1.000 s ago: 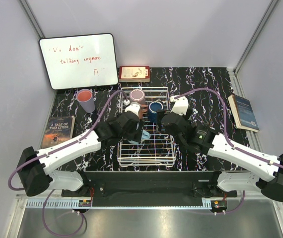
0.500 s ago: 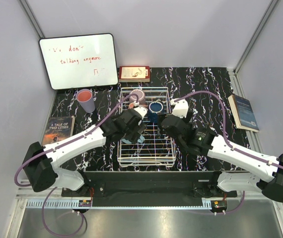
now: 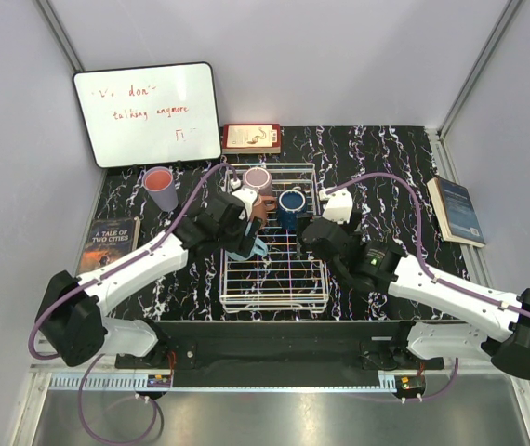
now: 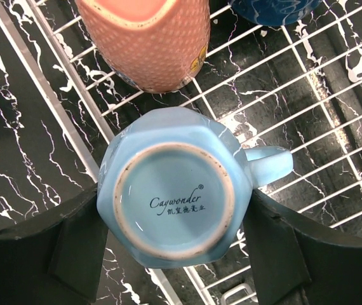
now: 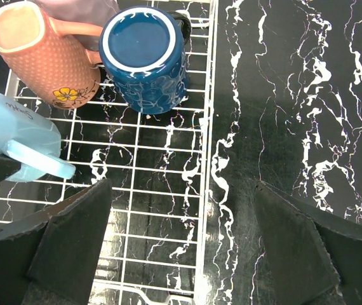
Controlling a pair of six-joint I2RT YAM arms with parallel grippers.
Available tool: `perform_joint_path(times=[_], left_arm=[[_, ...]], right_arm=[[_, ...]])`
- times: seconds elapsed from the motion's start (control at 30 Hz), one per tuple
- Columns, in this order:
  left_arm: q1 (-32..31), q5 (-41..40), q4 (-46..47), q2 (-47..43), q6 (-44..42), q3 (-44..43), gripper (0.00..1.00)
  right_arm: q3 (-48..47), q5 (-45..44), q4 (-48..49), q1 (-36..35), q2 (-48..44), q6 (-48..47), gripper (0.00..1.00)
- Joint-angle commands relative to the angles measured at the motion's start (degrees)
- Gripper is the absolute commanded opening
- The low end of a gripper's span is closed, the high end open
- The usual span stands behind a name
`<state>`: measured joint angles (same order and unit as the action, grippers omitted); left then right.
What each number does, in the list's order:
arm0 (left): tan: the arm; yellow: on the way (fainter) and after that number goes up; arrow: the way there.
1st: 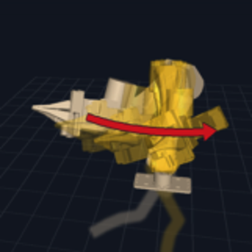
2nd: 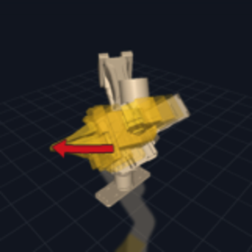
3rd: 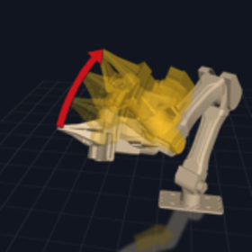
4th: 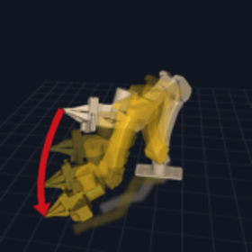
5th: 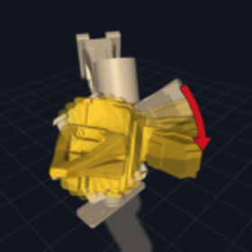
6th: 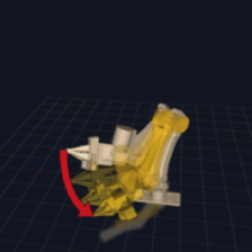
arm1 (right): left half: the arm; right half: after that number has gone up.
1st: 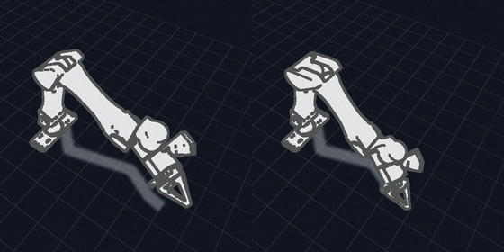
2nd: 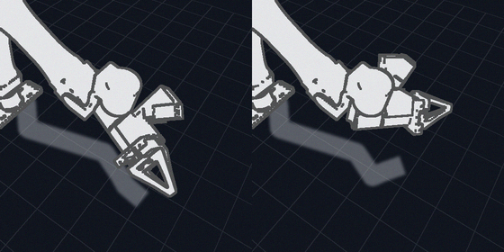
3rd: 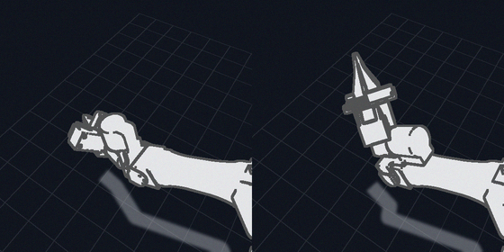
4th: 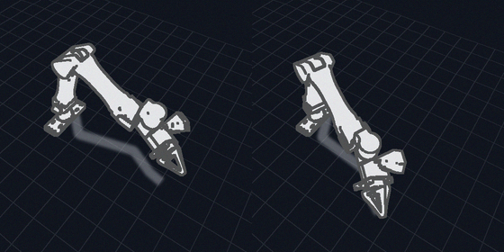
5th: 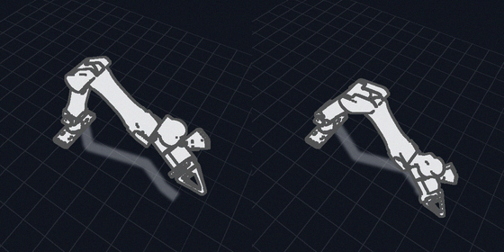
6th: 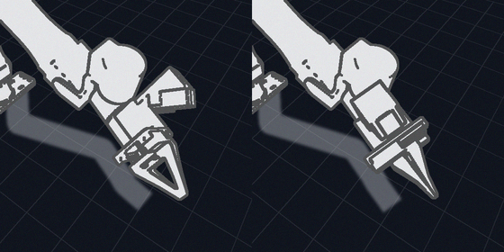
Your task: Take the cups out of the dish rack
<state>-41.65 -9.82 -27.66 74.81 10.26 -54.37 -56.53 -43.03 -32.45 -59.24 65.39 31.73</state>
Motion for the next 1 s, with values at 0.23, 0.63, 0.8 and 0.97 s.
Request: perform_joint_path(times=[0.23, 0.63, 0.8, 0.97], left_arm=[[0.16, -1.86, -0.73, -1.07, 2.75, -4.43, 0.21], [0.16, 3.22, -1.88, -3.33, 9.07, -6.36, 0.0], [0.16, 8.76, 1.9, -9.4, 11.44, -6.8, 0.0], [0.16, 11.21, 2.61, -12.31, 12.76, -8.47, 0.0]], right_arm=[[-0.16, -2.33, 1.77, -0.35, -1.4, 0.62, 1.0], [-0.51, -1.71, 1.95, -0.35, -0.96, 1.06, 1.0], [-1.12, -1.97, 1.95, -0.26, -1.57, 1.5, 1.0], [-0.77, -3.29, 1.95, -0.26, -4.29, 2.2, 1.0]])
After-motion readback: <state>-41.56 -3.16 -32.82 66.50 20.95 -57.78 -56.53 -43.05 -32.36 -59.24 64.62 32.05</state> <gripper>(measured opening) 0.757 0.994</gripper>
